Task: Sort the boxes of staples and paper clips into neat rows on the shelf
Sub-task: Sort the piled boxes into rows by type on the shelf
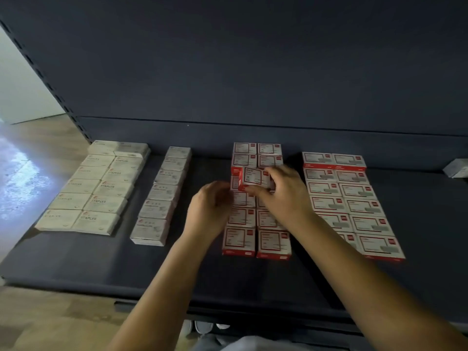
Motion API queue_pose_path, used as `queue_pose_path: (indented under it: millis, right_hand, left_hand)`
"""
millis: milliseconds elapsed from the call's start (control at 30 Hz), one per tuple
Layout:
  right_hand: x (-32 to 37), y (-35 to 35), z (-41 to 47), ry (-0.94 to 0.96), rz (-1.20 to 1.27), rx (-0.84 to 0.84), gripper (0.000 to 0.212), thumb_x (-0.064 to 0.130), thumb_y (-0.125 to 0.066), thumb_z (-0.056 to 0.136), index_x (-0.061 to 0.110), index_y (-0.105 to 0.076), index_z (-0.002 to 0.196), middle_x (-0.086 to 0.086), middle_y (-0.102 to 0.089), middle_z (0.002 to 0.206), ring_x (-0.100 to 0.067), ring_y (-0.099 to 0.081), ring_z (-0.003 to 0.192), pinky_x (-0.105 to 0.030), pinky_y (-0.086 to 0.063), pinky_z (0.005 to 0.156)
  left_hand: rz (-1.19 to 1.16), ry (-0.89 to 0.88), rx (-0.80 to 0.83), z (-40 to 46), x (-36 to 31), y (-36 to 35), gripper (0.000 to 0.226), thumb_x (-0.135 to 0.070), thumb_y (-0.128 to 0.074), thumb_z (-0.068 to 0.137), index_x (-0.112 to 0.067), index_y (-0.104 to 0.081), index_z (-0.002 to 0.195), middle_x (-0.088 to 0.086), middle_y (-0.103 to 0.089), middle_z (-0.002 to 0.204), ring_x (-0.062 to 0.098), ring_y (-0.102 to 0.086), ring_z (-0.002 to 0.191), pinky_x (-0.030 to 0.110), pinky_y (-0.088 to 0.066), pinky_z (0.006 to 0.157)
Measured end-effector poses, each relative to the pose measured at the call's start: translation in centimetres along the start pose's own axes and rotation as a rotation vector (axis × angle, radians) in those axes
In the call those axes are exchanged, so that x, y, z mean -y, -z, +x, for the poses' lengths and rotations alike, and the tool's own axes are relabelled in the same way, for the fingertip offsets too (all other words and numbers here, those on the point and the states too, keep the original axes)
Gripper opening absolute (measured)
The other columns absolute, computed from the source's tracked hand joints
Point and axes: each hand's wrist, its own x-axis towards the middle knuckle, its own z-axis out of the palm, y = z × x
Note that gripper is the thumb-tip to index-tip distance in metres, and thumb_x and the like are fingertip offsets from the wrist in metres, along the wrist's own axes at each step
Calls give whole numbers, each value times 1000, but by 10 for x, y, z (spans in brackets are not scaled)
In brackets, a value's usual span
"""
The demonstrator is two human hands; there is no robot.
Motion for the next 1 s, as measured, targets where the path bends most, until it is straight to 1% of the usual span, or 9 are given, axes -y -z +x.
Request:
queue_pose_path:
  millis: [67,167,267,333,500,800,867,933,1000]
  right_hand:
    - [5,-13,5,-39,-26,14,55,50,-59,83,12,-55,122,-3,-56,121,-19,-48,115,-27,-38,92]
    - [10,-27,5,-68,2,-15,45,46,-60,84,16,-58,117,1,-61,116,-16,-53,110,-26,-40,90]
    - [14,-31,5,-112,48,-71,49,42,-65,81,16,-55,121,2,-64,114,-14,-58,106,-27,-47,88]
    - [17,-31,5,-147,55,-83,52,40,-67,81,15,-51,124,1,-63,114,-16,-58,106,-28,-46,87]
    - [18,-33,4,-135,20,-104,46,39,-67,81,12,-56,117,-2,-64,111,-17,-58,105,-24,-43,85]
    - [15,-27,-2,-135,26,-60,43,29,-68,82,14,-56,120,-2,-59,119,-19,-50,115,-23,-35,91]
    - [10,-22,-8,-88,38,-92,42,25,-67,83,12,-57,121,-4,-60,118,-21,-51,114,-28,-40,93]
    - [1,-15,-14,-15,43,-136,37,16,-65,82,8,-60,118,-8,-63,113,-25,-55,108,-36,-48,87]
    - [-9,-8,-18,12,35,-160,35,7,-65,81,5,-61,115,-11,-64,111,-29,-56,104,-33,-46,84]
  left_hand:
    - [-184,29,13,6,11,-1,26,-10,-57,89,-32,-58,101,-8,-64,100,8,-62,94,22,-50,80]
    - [-452,115,20,13,16,-1,35,2,-50,91,-24,-57,114,-4,-64,107,-1,-61,91,13,-49,75]
    - [-553,64,119,14,14,0,38,4,-46,92,-29,-61,102,-13,-66,101,-3,-64,91,11,-48,72]
    - [-576,50,164,14,16,-1,38,3,-47,92,-30,-62,105,-11,-68,103,1,-63,98,13,-48,75]
    - [-532,17,204,18,25,-6,43,4,-47,91,-19,-57,126,-8,-65,114,3,-62,104,14,-48,78]
    - [-481,-58,251,13,25,-3,49,2,-48,92,-24,-48,134,-9,-60,123,2,-56,112,18,-48,87]
    - [-389,-84,186,9,20,-1,49,-4,-50,93,-41,-46,126,-20,-55,122,-6,-52,111,10,-44,85]
    - [-202,-140,89,6,14,1,49,-8,-52,92,-42,-40,125,-30,-41,124,-16,-40,114,5,-36,91]
    - [-21,-230,46,7,9,-2,51,-8,-53,91,-31,-41,135,-18,-40,138,-5,-32,130,20,-32,107]
